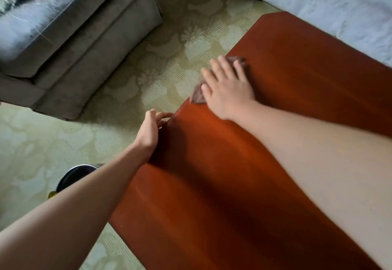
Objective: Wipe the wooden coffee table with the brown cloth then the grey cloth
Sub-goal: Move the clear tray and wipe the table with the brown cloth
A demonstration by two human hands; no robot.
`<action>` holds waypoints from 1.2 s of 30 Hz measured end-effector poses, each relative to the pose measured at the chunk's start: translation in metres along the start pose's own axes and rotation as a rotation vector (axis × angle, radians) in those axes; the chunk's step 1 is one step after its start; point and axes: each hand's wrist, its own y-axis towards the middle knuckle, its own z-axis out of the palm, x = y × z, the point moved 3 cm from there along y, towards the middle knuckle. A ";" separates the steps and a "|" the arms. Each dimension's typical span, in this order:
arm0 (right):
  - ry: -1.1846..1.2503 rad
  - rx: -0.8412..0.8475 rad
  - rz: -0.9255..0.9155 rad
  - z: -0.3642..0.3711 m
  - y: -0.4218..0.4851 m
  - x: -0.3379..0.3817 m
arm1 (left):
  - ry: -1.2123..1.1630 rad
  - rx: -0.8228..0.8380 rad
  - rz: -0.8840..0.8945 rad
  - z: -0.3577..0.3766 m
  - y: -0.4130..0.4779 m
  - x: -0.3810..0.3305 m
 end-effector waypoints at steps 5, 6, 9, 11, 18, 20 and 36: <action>0.021 0.031 0.094 -0.001 0.006 0.005 | -0.072 0.001 0.025 -0.007 0.006 0.002; 0.015 0.032 0.047 0.001 -0.002 0.020 | -0.101 -0.030 0.031 -0.013 0.009 0.004; 0.003 0.035 -0.128 0.011 -0.034 0.075 | -0.252 -0.124 -0.002 -0.033 0.012 0.010; 0.026 0.054 -0.196 0.017 -0.050 0.095 | -0.310 -0.133 -0.014 -0.039 0.011 0.013; 0.012 -0.035 -0.131 0.005 -0.013 0.001 | 0.324 -0.140 0.214 0.030 0.001 -0.022; 0.011 -0.057 -0.027 -0.003 0.003 -0.054 | 0.659 -0.178 0.276 0.066 -0.005 -0.043; 0.102 -0.060 0.471 -0.033 0.055 -0.172 | 0.952 -0.342 0.511 0.169 0.021 -0.096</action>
